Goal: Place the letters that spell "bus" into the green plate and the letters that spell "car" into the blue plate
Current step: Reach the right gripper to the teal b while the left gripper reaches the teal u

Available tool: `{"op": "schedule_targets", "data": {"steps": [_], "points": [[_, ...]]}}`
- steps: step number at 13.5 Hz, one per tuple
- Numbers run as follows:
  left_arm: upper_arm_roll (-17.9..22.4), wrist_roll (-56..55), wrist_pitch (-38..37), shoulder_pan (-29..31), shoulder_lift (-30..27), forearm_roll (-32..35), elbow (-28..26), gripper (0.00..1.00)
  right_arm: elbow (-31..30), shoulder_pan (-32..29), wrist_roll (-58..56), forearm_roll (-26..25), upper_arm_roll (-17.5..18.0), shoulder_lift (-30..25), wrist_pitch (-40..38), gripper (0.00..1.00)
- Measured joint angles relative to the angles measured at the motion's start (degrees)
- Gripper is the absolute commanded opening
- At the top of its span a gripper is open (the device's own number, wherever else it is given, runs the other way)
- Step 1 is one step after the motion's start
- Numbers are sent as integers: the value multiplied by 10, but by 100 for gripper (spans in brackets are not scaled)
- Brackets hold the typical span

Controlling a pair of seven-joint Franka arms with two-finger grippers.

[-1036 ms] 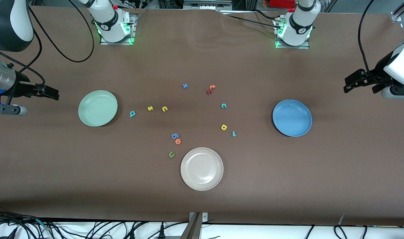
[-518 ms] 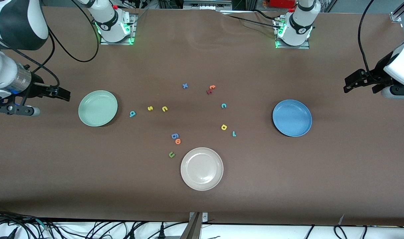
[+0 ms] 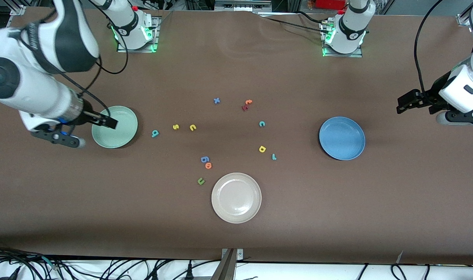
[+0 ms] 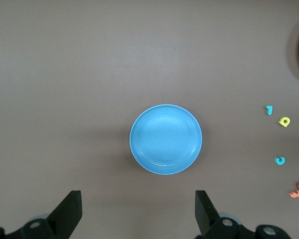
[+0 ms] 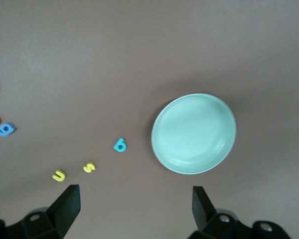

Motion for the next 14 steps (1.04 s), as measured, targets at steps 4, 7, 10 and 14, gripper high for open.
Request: {"op": "schedule_targets", "data": {"steps": [4, 7, 10, 14], "points": [[-15, 0, -1, -12, 31, -16, -12, 100, -28, 24, 106, 0, 0, 42, 70, 99], [-52, -18, 12, -27, 72, -52, -14, 100, -90, 34, 170, 18, 1, 59, 158, 99], [-76, -95, 67, -46, 114, -63, -16, 100, -174, 37, 204, 45, 6, 62, 259, 99], [-92, -230, 199, -128, 166, -63, -45, 100, -282, 37, 216, 47, 11, 63, 375, 99]]}}
